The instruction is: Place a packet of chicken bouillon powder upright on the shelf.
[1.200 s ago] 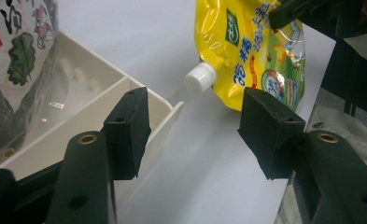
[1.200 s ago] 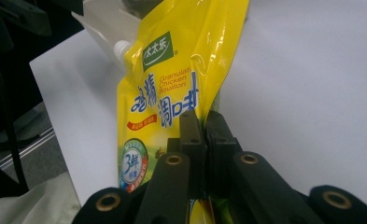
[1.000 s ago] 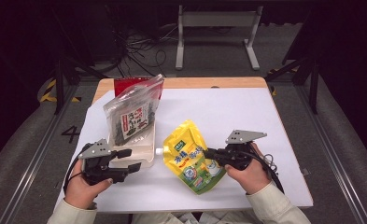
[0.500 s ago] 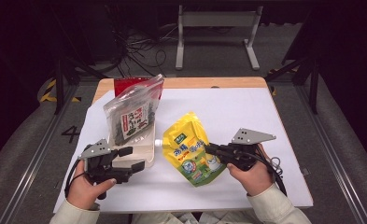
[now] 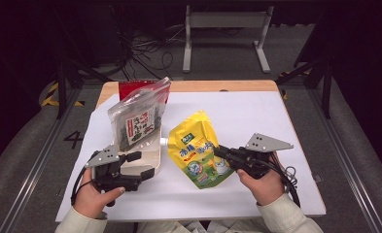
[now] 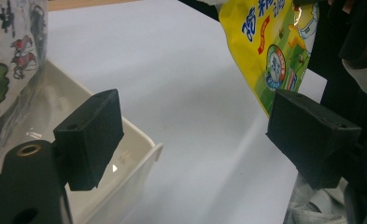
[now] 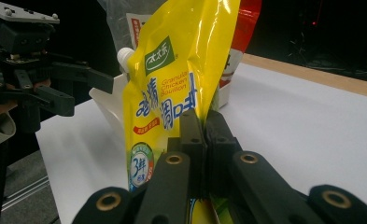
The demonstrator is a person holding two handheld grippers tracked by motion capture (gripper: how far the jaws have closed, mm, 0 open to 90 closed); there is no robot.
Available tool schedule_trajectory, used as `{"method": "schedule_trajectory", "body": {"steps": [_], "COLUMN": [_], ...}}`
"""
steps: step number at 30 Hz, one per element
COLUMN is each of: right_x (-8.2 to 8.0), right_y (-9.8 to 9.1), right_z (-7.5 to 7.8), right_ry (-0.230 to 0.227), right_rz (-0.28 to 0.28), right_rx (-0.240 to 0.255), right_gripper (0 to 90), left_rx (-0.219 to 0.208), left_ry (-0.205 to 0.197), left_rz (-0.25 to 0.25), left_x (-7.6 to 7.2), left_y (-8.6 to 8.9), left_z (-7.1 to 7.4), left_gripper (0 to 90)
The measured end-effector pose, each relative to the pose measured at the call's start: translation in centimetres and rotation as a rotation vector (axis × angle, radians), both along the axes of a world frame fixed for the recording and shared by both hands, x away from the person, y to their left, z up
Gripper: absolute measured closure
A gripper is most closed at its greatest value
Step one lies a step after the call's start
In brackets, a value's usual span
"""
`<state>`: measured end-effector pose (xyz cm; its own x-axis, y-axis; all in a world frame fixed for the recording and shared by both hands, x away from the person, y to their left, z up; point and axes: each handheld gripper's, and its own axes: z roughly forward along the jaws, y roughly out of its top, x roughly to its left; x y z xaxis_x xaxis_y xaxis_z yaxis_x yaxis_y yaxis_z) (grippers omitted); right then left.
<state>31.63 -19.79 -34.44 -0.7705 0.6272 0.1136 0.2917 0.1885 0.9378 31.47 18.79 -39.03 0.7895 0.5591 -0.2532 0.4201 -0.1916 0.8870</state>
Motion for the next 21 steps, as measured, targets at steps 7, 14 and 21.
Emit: {"method": "schedule_trajectory", "body": {"steps": [7,14,21], "right_x": [0.0,-0.3,-0.5], "right_y": [0.4,0.9,1.4], "right_z": [-0.2,-0.2,-0.3], "right_ry": [-0.004,-0.014,-0.013], "right_rz": [0.0,0.007,0.016], "right_rx": [0.007,0.021,0.021], "right_gripper": [87.0,87.0,86.9], "left_rx": [0.0,-0.013,0.001], "left_ry": [-0.003,-0.024,-0.028], "left_rz": [-0.021,-0.051,-0.09], "left_x": [-0.1,-0.1,-0.1], "left_y": [-1.5,-3.4,-4.6], "left_z": [-0.1,-0.5,-0.8], "left_gripper": [18.3,19.2,19.1]}}
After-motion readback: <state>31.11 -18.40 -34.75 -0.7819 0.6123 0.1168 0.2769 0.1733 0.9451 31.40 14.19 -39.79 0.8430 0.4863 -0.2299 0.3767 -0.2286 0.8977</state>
